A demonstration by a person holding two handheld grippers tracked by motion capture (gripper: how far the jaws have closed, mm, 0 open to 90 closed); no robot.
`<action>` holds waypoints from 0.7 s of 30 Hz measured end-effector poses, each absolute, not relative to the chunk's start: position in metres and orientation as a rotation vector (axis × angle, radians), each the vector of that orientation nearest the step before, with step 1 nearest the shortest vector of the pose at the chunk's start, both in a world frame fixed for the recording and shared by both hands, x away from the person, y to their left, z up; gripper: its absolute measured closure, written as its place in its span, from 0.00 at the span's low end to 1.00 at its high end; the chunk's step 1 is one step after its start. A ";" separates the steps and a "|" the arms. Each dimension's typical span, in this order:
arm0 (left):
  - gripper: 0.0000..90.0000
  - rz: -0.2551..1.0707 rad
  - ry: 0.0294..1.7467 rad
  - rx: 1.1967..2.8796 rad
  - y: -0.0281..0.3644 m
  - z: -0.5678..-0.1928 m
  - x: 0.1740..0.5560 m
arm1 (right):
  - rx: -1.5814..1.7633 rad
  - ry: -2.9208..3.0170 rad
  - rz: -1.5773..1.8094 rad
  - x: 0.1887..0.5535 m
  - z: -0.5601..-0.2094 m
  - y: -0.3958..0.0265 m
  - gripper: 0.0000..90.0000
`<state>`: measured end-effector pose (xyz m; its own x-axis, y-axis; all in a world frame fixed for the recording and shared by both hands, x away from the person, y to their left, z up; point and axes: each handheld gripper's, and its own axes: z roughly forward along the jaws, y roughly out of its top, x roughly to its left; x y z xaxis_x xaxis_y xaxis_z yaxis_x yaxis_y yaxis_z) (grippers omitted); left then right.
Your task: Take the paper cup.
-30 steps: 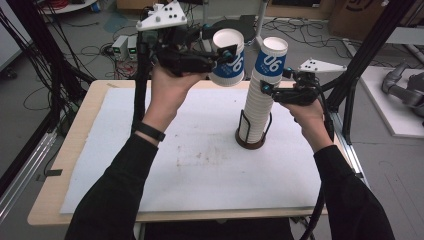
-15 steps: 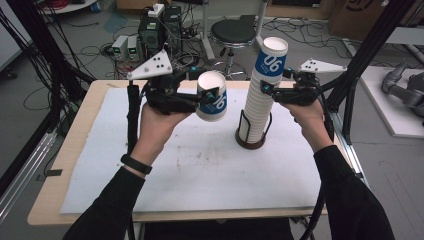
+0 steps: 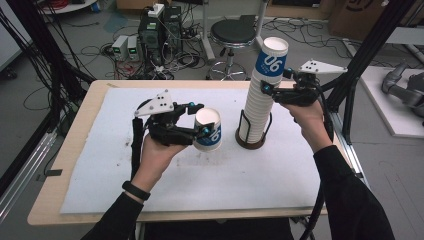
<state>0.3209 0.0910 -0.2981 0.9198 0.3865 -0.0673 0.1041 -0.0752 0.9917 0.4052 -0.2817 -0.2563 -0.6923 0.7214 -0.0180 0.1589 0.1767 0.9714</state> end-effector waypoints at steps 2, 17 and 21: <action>0.34 0.243 0.385 1.638 0.093 -0.306 0.319 | 0.827 1.977 1.539 0.405 -0.256 -0.282 0.15; 0.34 0.218 0.428 1.643 0.101 -0.341 0.320 | 0.826 1.979 1.534 0.404 -0.256 -0.282 0.15; 0.34 0.213 0.432 1.646 0.101 -0.344 0.321 | 0.816 1.969 1.538 0.401 -0.254 -0.284 0.15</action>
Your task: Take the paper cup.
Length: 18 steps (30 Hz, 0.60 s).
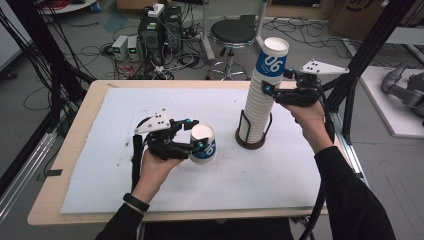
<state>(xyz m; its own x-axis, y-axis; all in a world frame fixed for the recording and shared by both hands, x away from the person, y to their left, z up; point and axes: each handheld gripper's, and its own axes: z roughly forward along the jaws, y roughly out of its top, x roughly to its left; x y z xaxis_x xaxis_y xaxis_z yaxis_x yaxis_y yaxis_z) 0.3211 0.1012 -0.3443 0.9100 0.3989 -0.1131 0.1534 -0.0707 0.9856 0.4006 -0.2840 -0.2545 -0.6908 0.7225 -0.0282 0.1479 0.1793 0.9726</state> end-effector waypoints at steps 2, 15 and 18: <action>0.34 0.212 0.431 1.651 0.101 -0.346 0.322 | 0.818 1.971 1.540 0.398 -0.254 -0.286 0.15; 0.34 0.216 0.444 1.670 0.106 -0.353 0.326 | 0.818 1.917 1.566 0.375 -0.260 -0.302 0.15; 0.34 0.215 0.448 1.671 0.107 -0.355 0.327 | 0.821 1.906 1.569 0.367 -0.265 -0.307 0.15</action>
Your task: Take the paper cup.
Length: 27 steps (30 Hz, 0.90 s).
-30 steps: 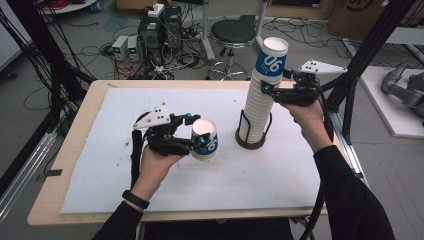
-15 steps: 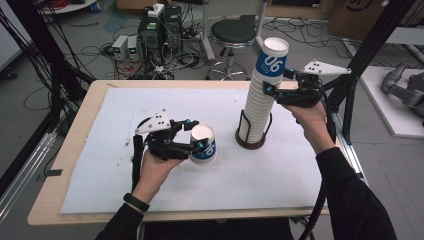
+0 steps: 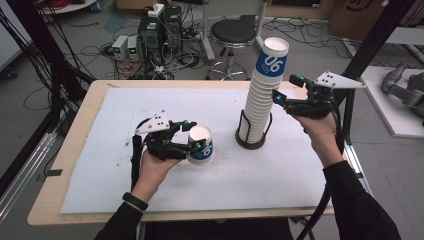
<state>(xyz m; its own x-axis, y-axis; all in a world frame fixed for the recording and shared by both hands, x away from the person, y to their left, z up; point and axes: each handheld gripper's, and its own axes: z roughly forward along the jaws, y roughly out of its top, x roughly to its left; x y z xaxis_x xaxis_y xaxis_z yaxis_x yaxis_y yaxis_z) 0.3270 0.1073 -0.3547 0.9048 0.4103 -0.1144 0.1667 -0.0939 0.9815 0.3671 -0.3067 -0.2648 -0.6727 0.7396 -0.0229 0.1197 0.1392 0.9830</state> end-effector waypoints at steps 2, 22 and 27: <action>0.34 0.219 0.453 1.673 0.108 -0.356 0.328 | 0.829 1.900 1.605 0.360 -0.272 -0.311 0.15; 0.34 0.243 0.437 1.651 0.109 -0.350 0.336 | 0.821 1.936 1.672 0.316 -0.332 -0.309 0.15; 0.34 0.236 0.445 1.659 0.111 -0.352 0.336 | 0.834 1.959 1.667 0.316 -0.337 -0.312 0.15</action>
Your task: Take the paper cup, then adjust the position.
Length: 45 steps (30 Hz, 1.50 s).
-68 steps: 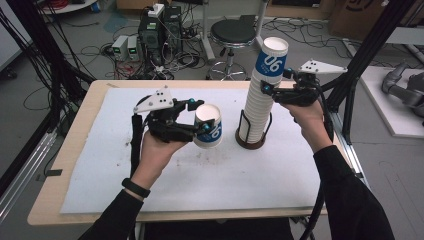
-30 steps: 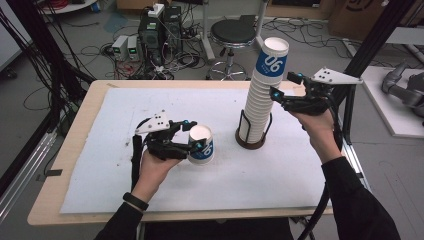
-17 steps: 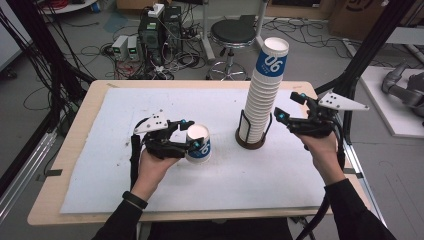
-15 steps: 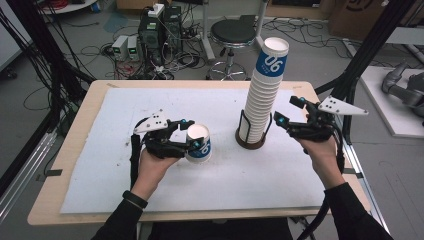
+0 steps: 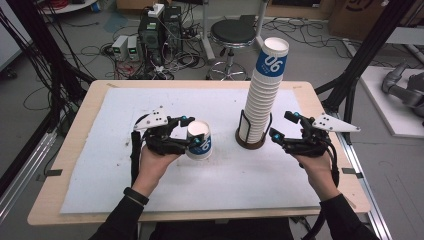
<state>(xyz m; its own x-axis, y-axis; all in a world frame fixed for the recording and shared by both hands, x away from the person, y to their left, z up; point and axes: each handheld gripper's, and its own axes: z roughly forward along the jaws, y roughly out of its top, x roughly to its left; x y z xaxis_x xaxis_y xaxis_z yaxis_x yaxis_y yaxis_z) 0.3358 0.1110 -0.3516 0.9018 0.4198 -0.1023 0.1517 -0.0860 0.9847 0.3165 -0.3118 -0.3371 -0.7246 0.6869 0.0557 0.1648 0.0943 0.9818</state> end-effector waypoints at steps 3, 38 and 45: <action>0.34 0.228 0.449 1.648 0.112 -0.351 0.335 | 0.816 1.966 1.667 0.318 -0.341 -0.314 0.15; 0.34 0.199 0.419 1.621 0.107 -0.342 0.325 | 0.580 2.178 1.676 0.319 -0.356 -0.294 0.15; 0.34 0.174 0.404 1.609 0.099 -0.340 0.324 | 0.540 2.231 1.671 0.319 -0.362 -0.279 0.15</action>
